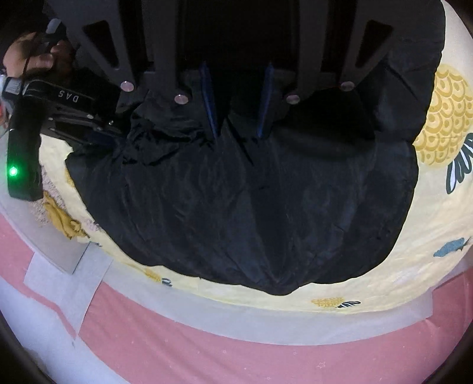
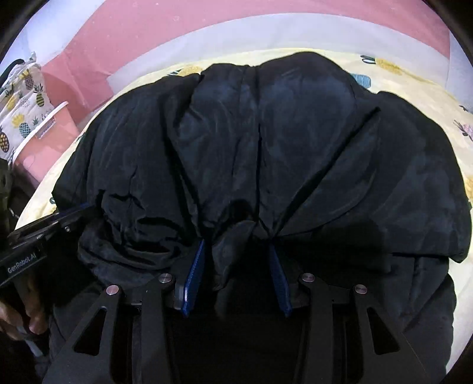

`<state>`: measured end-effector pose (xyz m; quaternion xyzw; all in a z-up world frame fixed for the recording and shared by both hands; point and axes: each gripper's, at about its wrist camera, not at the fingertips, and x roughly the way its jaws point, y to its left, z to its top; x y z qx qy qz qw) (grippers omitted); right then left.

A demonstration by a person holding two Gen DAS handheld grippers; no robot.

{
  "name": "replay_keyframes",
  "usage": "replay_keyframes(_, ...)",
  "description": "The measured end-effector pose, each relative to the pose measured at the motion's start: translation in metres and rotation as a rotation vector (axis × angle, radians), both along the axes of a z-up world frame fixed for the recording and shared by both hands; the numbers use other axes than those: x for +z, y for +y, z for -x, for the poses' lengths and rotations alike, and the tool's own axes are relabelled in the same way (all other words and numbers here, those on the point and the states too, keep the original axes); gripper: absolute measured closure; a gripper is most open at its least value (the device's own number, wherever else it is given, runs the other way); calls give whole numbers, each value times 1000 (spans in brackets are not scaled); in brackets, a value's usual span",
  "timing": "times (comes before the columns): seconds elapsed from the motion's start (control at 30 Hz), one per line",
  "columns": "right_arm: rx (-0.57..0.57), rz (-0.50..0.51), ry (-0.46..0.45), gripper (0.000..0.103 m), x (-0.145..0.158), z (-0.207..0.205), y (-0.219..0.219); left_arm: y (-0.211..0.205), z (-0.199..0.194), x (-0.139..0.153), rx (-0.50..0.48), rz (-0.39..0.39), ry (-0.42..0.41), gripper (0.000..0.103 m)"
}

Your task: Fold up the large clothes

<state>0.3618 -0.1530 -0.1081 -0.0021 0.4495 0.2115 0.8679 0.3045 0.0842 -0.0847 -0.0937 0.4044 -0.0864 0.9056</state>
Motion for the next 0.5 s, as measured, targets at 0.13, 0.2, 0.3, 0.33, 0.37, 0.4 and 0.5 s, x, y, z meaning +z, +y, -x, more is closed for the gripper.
replay_keyframes(0.13,2,53,-1,60,-3,-5,6,-8,-3,-1,10,-40,19,74)
replay_keyframes(0.2,4,76,-3,60,7,-1,8,-7,-1,6,12,-24,40,74)
replay_keyframes(0.3,3,41,-5,60,28,11,0,2,12,21,-6,-6,66,74)
replay_keyframes(0.33,4,13,-19,60,39,14,-5,4,16,28,-5,-8,63,74)
replay_keyframes(0.37,8,-16,-51,60,52,18,-11,7,21,34,-6,-7,42,74)
replay_keyframes(0.4,7,-33,-97,60,66,21,-16,9,24,43,-7,-8,11,74)
replay_keyframes(0.5,-13,-50,-187,60,95,9,-24,15,13,69,18,-20,-66,71)
